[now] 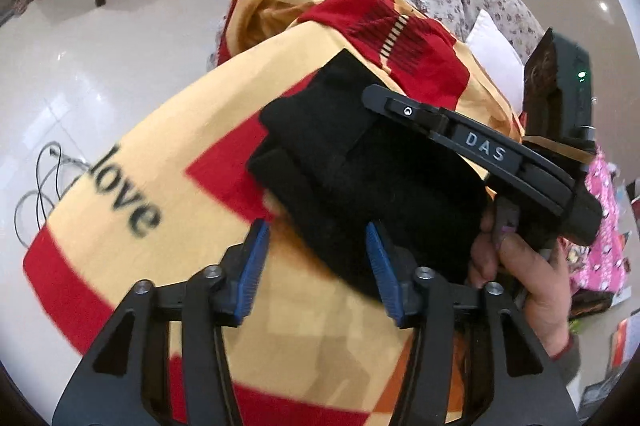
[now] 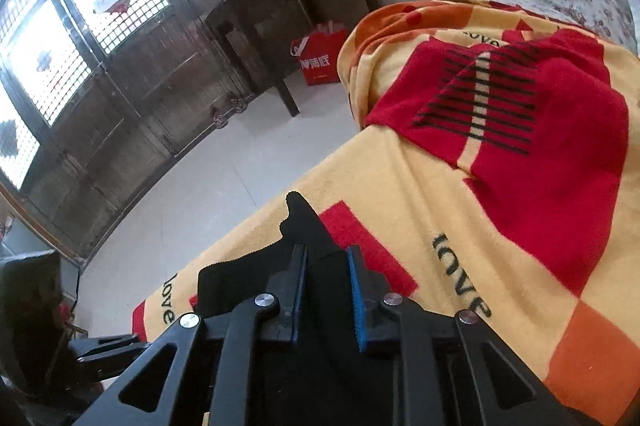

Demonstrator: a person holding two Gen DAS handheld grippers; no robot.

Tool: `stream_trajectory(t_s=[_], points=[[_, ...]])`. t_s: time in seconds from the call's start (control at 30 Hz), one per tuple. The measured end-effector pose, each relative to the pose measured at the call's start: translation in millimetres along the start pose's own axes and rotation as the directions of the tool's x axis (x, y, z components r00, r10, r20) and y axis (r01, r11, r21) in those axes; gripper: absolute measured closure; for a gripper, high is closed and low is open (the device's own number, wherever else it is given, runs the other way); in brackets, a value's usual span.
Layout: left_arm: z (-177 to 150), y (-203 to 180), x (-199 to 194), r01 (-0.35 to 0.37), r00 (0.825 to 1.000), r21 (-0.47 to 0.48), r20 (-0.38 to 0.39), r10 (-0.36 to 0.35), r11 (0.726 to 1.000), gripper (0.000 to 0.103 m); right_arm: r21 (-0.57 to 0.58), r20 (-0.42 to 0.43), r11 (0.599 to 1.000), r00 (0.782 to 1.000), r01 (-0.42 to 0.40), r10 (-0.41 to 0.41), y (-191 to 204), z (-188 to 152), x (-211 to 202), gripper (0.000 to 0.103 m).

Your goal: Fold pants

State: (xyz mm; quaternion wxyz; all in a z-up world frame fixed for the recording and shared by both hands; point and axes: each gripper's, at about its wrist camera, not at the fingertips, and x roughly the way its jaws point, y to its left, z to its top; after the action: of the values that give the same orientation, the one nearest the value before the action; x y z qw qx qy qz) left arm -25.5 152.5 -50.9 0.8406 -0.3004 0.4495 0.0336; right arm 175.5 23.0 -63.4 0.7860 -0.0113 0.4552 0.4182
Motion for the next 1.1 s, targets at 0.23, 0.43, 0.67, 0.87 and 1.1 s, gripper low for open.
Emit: stream_trajectory(t_s=[0.23, 0.43, 0.67, 0.87, 1.1], points=[[0, -5, 4, -0.003, 0.999, -0.021, 0.036, 0.003, 1.000, 0.022, 0.024, -0.046, 1.000, 0.999, 0.004, -0.003, -4, 4, 11, 0.057], [11, -23, 22, 0.041, 0.999, 0.054, 0.016, -0.042, 0.998, 0.043, 0.057, -0.007, 0.998, 0.999, -0.036, 0.037, -8, 5, 8, 0.082], [11, -82, -39, 0.155, 0.973, 0.289, 0.122, -0.197, 0.945, 0.078, 0.108, 0.303, 0.982, 0.946, -0.158, 0.119, -18, -7, -118, 0.088], [-36, -163, -57, 0.233, 0.949, 0.525, 0.062, -0.310, 0.819, 0.078, 0.185, 0.444, 0.977, 0.896, -0.104, 0.012, -39, -70, -236, 0.088], [-108, -227, 26, 0.280, 0.960, 0.652, -0.164, -0.229, 0.705, 0.078, 0.553, 0.319, 0.826, 0.891, 0.103, -0.324, -106, -180, -279, 0.088]])
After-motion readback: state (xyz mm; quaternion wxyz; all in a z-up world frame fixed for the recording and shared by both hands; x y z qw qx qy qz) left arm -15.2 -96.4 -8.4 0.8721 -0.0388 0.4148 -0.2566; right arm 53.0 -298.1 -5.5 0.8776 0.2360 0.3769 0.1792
